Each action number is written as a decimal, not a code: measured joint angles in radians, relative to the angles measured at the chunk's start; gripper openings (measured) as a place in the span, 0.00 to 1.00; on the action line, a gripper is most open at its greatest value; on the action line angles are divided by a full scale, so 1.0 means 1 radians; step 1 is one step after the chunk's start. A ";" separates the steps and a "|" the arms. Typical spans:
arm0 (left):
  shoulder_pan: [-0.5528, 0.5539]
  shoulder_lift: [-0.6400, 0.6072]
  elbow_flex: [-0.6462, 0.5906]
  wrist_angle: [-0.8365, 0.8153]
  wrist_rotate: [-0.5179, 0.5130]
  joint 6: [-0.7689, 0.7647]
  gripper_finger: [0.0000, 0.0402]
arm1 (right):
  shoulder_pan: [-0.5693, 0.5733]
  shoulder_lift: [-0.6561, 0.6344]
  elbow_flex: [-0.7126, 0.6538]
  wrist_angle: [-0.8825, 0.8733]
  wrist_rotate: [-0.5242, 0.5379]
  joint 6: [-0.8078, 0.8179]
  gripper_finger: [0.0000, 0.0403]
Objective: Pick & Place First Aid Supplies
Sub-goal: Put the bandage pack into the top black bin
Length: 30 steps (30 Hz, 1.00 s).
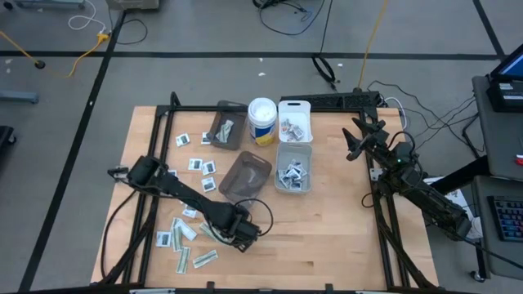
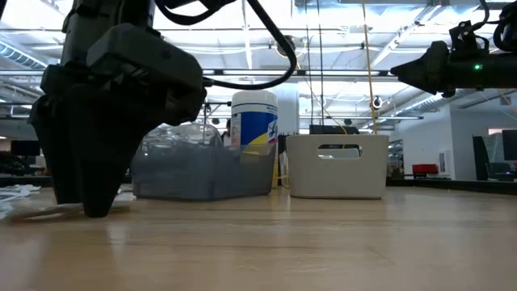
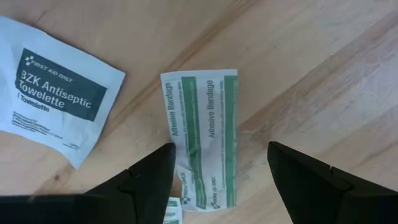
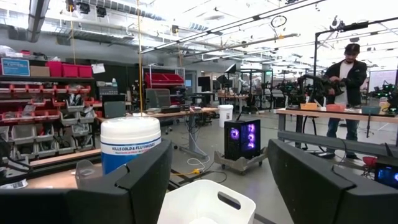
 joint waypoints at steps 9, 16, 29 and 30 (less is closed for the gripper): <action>0.018 0.002 -0.002 -0.018 0.002 -0.008 0.37 | 0.000 0.000 0.000 0.000 0.000 0.000 0.65; 0.029 0.002 -0.003 -0.017 0.004 -0.005 0.13 | 0.000 0.000 0.000 0.000 0.000 0.000 0.65; 0.060 -0.129 -0.006 -0.049 0.049 0.082 0.01 | 0.000 0.000 0.000 0.000 0.000 0.000 0.65; 0.065 -0.148 -0.006 -0.062 0.047 0.084 0.01 | 0.000 0.000 0.000 0.000 0.000 0.000 0.65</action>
